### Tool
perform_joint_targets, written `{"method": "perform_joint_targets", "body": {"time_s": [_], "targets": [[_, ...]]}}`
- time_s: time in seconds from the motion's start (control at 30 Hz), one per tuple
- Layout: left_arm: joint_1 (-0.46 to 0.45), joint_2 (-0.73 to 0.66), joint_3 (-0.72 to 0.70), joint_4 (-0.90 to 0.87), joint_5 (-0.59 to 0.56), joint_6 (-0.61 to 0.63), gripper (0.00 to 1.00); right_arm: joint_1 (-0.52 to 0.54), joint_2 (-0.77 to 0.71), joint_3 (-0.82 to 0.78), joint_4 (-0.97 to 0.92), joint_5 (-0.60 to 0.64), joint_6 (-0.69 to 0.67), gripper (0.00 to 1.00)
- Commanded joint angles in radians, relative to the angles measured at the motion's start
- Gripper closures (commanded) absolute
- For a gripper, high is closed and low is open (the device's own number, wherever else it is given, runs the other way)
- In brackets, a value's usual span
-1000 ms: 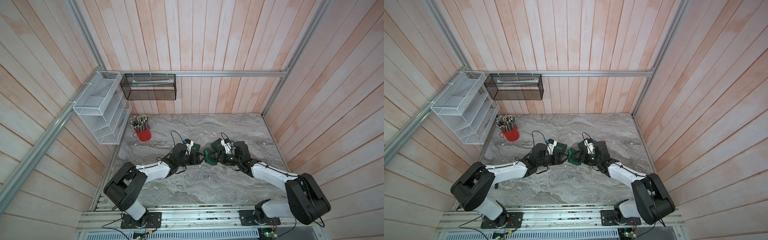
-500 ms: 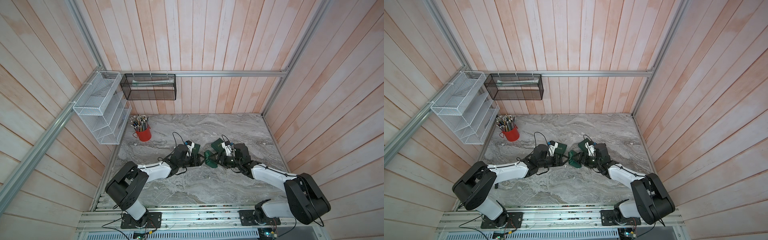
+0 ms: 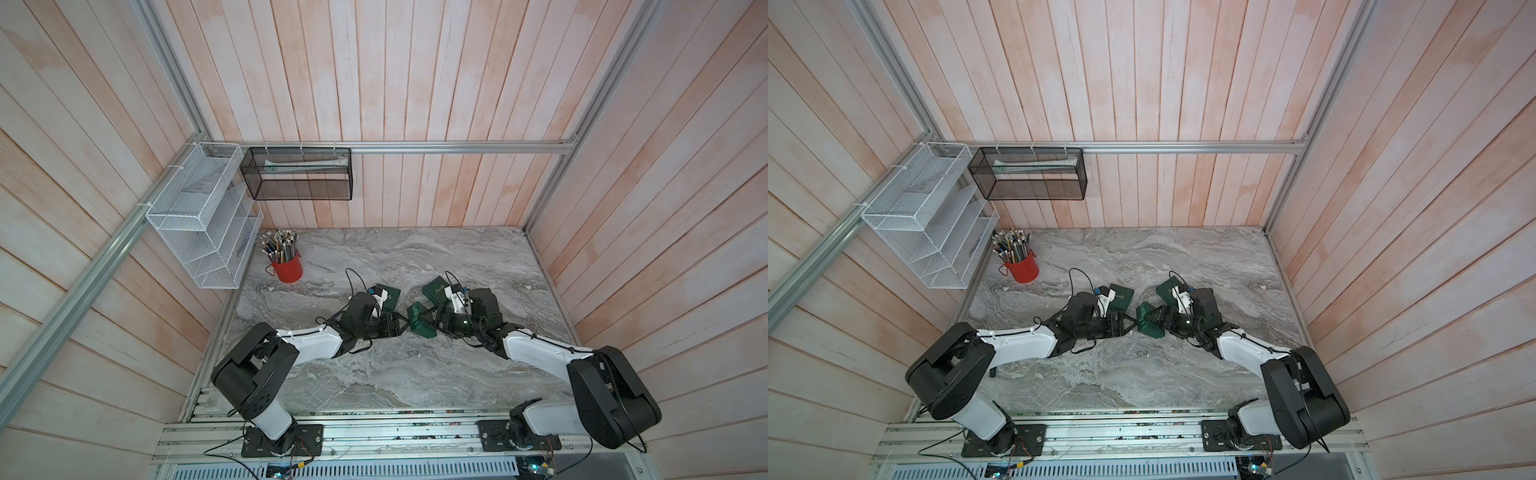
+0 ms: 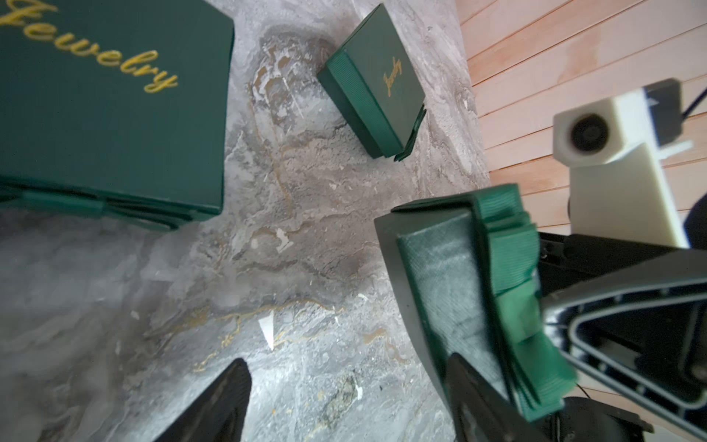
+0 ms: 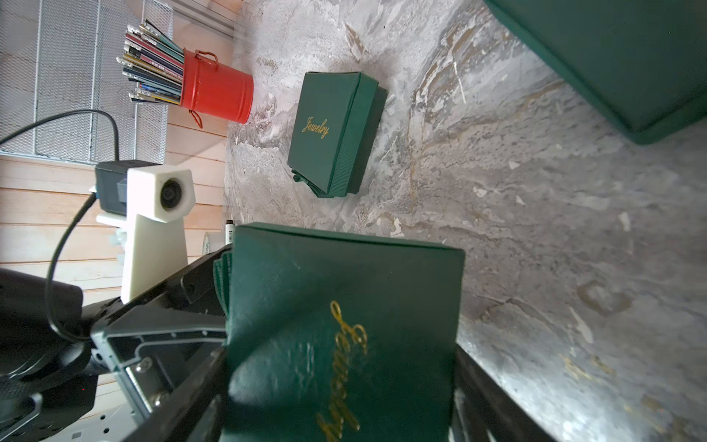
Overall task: Take the rings out of the lift-off lid box
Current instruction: Open the lid on the jewelry box.
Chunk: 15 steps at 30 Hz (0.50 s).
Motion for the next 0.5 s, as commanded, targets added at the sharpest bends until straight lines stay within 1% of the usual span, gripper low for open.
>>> {"method": "perform_joint_targets", "body": {"time_s": [0.0,0.23,0.47], "targets": [[-0.018,0.032,-0.034,-0.080,-0.007,0.015,0.19,0.002,-0.004,0.004,0.113,-0.060,0.019,0.32],[-0.019,0.030,-0.032,-0.083,-0.006,0.017,0.19,0.002,-0.002,0.003,0.109,-0.055,0.015,0.32],[-0.019,-0.004,-0.039,-0.123,-0.025,0.014,0.19,0.002,0.014,0.005,0.005,0.023,-0.036,0.31]]}}
